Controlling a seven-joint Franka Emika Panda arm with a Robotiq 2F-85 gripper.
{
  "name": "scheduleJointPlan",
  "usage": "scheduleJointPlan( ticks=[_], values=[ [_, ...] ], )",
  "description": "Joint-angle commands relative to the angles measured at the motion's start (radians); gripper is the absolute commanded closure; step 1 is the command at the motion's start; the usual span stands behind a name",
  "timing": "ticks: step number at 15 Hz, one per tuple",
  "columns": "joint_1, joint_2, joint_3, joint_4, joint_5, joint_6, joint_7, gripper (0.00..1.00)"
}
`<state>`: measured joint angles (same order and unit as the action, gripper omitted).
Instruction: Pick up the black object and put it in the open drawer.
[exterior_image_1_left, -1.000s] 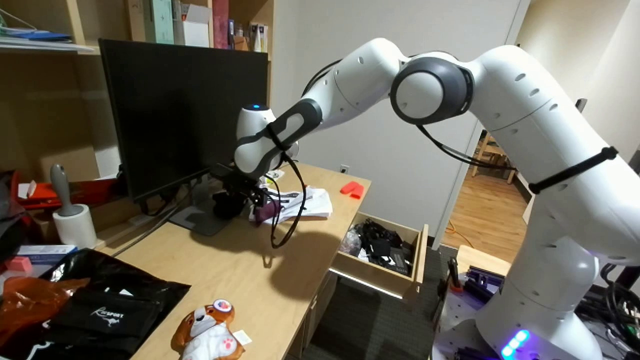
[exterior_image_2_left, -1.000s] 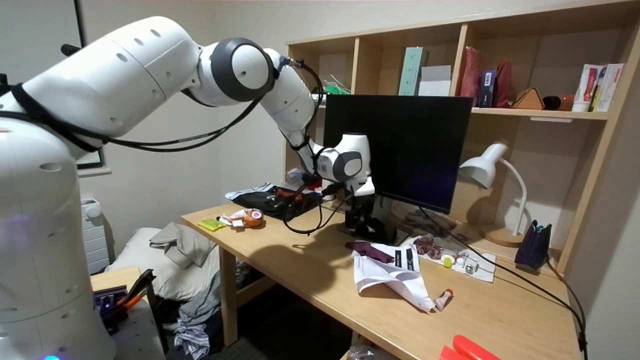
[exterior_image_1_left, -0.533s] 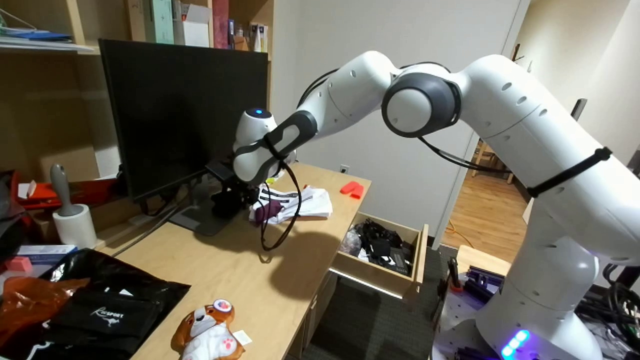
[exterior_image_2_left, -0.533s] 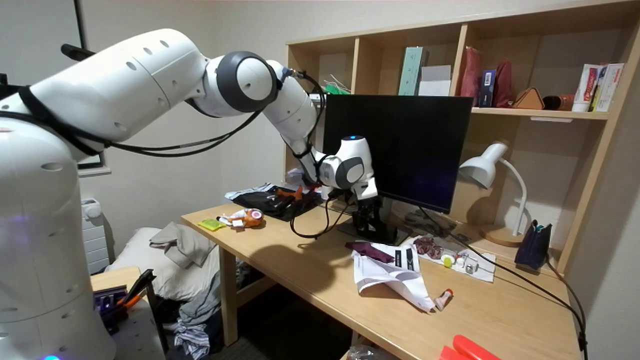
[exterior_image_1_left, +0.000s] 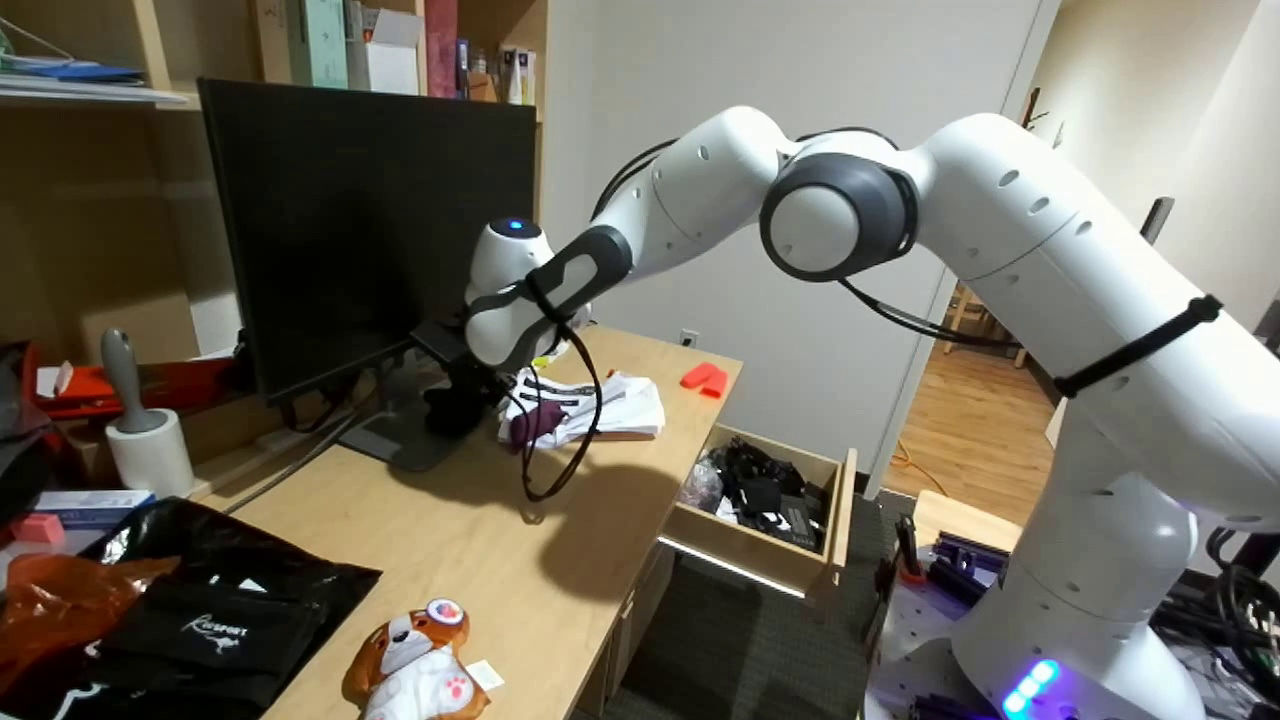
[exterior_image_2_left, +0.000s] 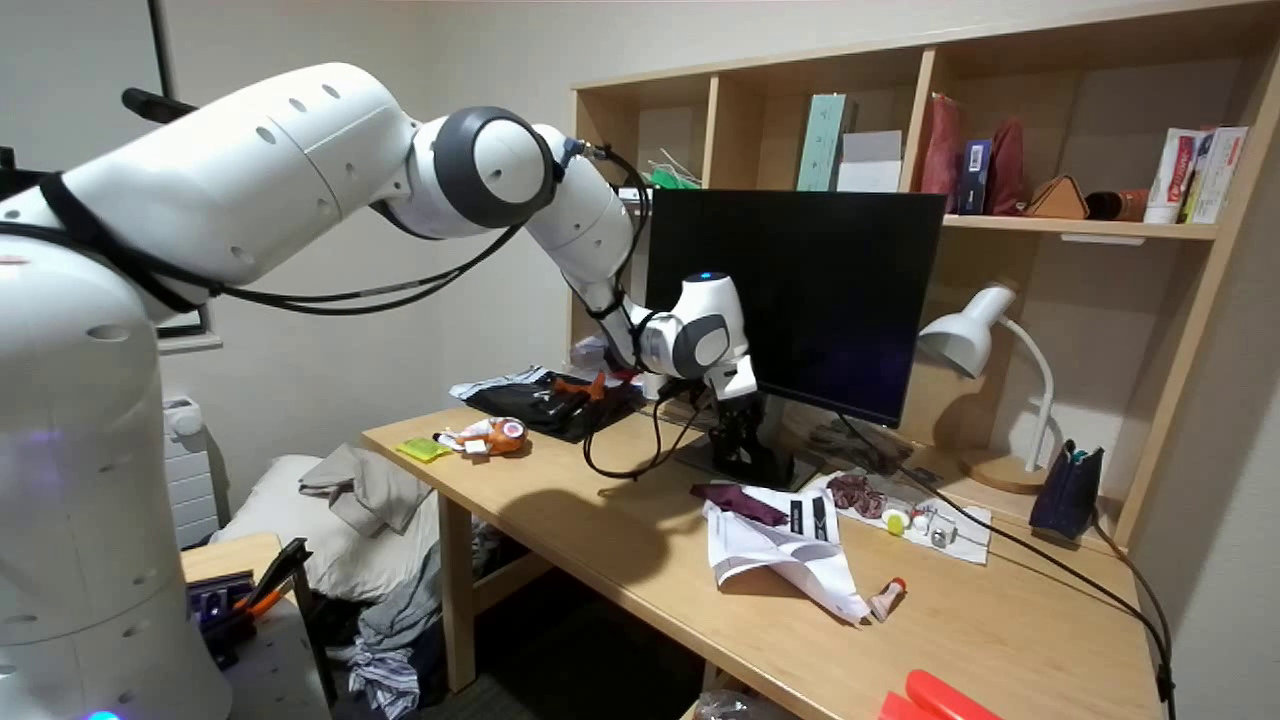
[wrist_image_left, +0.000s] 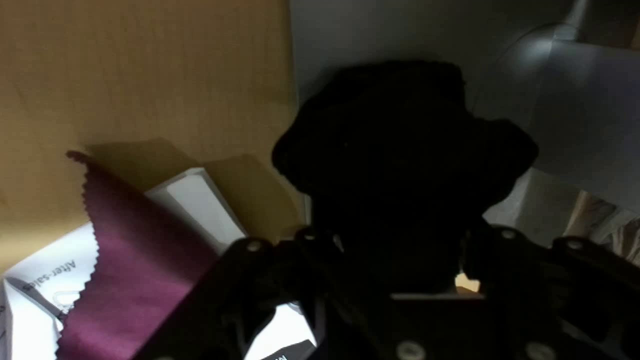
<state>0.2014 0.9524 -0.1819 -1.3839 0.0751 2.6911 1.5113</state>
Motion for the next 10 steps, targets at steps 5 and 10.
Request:
scheduleJointPlan(
  ticks=[5,10],
  values=[
    [-0.013,0.004,0.023,0.032,-0.002,-0.088,-0.022,0.94],
    [-0.054,-0.139,0.066,-0.155,0.008,-0.103,-0.142,0.95]
  ],
)
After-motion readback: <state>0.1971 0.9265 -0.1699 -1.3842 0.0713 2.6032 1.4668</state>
